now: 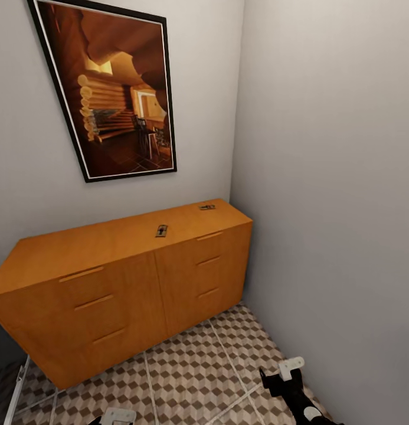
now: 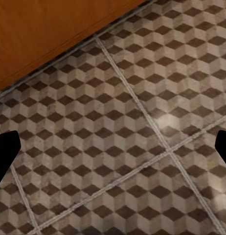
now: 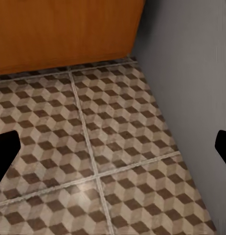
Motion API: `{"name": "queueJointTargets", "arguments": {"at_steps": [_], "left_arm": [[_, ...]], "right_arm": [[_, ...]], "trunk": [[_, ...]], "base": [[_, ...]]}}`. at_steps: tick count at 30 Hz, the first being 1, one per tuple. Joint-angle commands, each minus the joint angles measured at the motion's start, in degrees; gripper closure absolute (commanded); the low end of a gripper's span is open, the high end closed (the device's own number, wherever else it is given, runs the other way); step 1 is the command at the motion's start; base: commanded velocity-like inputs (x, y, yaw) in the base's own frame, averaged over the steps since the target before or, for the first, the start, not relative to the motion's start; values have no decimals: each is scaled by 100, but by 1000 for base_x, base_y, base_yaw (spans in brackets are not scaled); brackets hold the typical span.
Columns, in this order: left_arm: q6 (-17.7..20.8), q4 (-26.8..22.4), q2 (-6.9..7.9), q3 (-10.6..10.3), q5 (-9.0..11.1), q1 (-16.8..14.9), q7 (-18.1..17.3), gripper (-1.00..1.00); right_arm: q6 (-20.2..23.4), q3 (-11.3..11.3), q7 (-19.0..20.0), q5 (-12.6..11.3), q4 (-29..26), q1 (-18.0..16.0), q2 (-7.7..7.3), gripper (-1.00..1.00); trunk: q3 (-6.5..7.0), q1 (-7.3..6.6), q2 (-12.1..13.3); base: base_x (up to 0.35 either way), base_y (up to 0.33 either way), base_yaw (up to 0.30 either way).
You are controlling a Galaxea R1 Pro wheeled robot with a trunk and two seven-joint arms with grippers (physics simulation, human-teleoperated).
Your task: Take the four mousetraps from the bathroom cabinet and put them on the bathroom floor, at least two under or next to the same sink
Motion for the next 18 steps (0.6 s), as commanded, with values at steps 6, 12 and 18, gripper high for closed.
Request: {"name": "queueJointTargets", "arguments": {"at_steps": [6, 12, 18], "left_arm": [[-31, 18, -2, -49, 29, -7, 8, -100], [-27, 19, -2, -49, 27, -7, 8, -100], [-22, 19, -2, -49, 29, -7, 8, -100]], "right_arm": [[1055, 39, -4, -10, -1068, -4, -8, -100], [2466, 45, -1, -5, -2783, -4, -10, -100], [3911, 40, -1, -3, -4399, -4, -20, -100]], "trunk": [[-6, 0, -3], [-6, 0, -3], [-6, 0, -3]], "base": [[1, 0, 0], [0, 0, 0], [0, 0, 0]]}}
